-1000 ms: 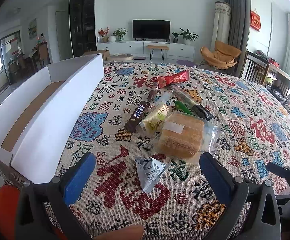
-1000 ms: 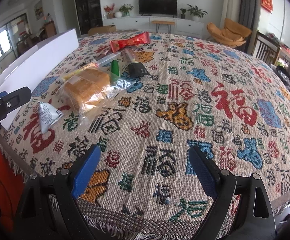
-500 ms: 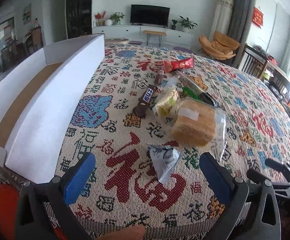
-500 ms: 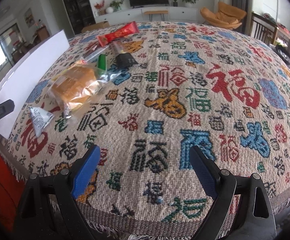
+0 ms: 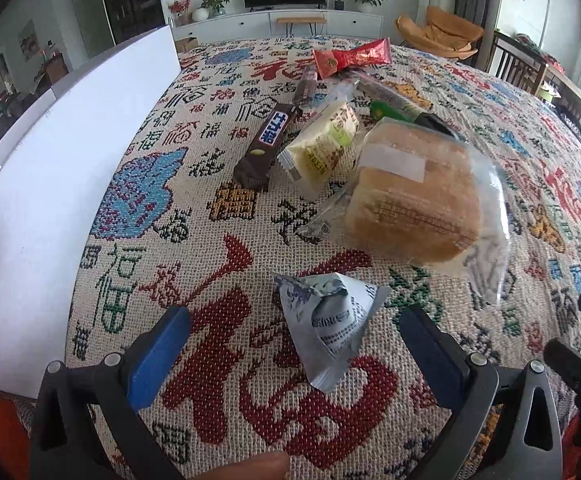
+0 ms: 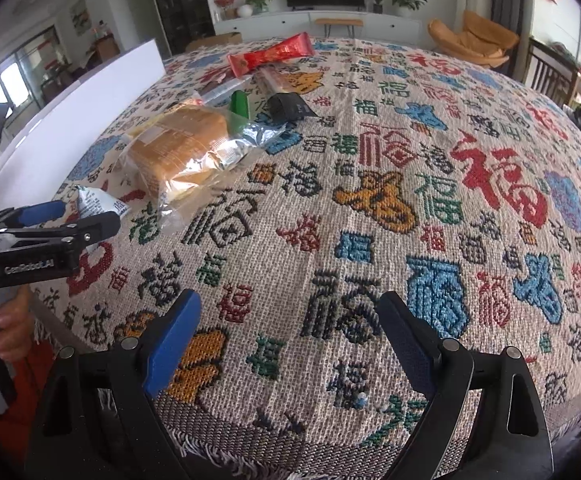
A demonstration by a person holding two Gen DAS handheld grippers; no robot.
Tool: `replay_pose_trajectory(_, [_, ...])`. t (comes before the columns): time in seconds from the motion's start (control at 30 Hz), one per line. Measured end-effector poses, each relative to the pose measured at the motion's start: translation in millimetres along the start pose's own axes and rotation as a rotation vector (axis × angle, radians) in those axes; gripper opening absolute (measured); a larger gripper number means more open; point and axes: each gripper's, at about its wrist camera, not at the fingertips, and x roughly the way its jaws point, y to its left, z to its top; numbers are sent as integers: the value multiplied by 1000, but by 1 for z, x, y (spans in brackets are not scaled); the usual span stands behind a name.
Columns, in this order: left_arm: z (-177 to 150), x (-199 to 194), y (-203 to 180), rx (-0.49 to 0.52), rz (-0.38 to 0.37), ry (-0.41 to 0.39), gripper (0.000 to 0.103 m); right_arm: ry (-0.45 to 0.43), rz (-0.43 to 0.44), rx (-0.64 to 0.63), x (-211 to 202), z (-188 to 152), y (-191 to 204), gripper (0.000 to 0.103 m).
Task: Organize snacks
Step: 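Move the left gripper to the silver foil packet while the right approaches the sponge cake bag, then grasp and lift the foil packet with the left gripper while the right grasps the cake bag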
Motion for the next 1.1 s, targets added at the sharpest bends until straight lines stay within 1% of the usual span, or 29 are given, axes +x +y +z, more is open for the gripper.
replay_pose_trajectory(0.03, [0,5,0,4,7,6,103,2,-4,5,0,0,-2,92])
replay_pose_trajectory(0.07, [1,6,3,-9,-8,-10,103,6,-7,12,1,-1,-4,92])
replay_pose_trajectory(0.17, [3,9,7,-36,-19,1,103,22,-19,26,4,-2,-8,92])
replay_pose_trajectory(0.27, [2,9,6,-33,-17,1,103,26,-23,23,5,-1,-9,92])
replay_pose_trajectory(0.33, [2,8,6,-20,-24,2,103,21,-21,17,4,2,-10,92])
replay_pose_trajectory(0.37, [2,7,6,-6,-32,16,103,12,-17,10,2,5,-10,92])
replay_pose_trajectory(0.43, [1,5,6,23,-46,32,101,-10,23,-16,-3,19,-10,92])
replay_pose_trajectory(0.47, [0,2,6,41,-61,16,87,-25,46,-35,-6,29,-9,92])
replay_pose_trajectory(0.5, [-1,-3,6,56,-81,-15,64,-43,69,-55,-10,41,-8,92])
replay_pose_trajectory(0.53, [-2,-7,6,63,-88,-31,53,-58,99,-77,-13,54,-6,92])
replay_pose_trajectory(0.57, [-1,-8,8,61,-96,-33,52,-68,139,-107,-13,70,-2,92])
replay_pose_trajectory(0.6, [-1,-9,12,43,-128,-38,52,-57,184,-148,-11,86,3,92])
replay_pose_trajectory(0.63, [-1,-10,16,21,-158,-46,52,-27,220,-194,-5,100,11,92])
replay_pose_trajectory(0.7, [-2,-11,23,-12,-182,-53,52,68,283,-317,17,128,35,92])
replay_pose_trajectory(0.77, [-5,-14,29,-23,-190,-63,52,151,303,-441,44,149,62,92])
replay_pose_trajectory(0.8, [-6,-16,32,-33,-195,-72,52,186,303,-487,56,154,73,92])
replay_pose_trajectory(0.87, [-10,-22,39,-54,-204,-88,52,294,333,-567,85,158,95,92])
replay_pose_trajectory(0.9, [-11,-26,42,-62,-209,-98,52,346,310,-618,100,157,107,92])
replay_pose_trajectory(0.97, [-12,-33,48,-72,-216,-115,52,397,238,-691,114,148,120,91])
replay_pose_trajectory(1.0, [-12,-37,50,-77,-220,-125,52,414,211,-700,118,147,123,89])
replay_pose_trajectory(1.03, [-12,-41,53,-82,-221,-134,52,419,190,-680,117,147,123,85])
replay_pose_trajectory(1.07, [-12,-43,55,-87,-223,-142,52,418,184,-653,114,148,121,74])
replay_pose_trajectory(1.1, [-10,-46,57,-93,-225,-148,52,411,169,-631,108,150,118,74])
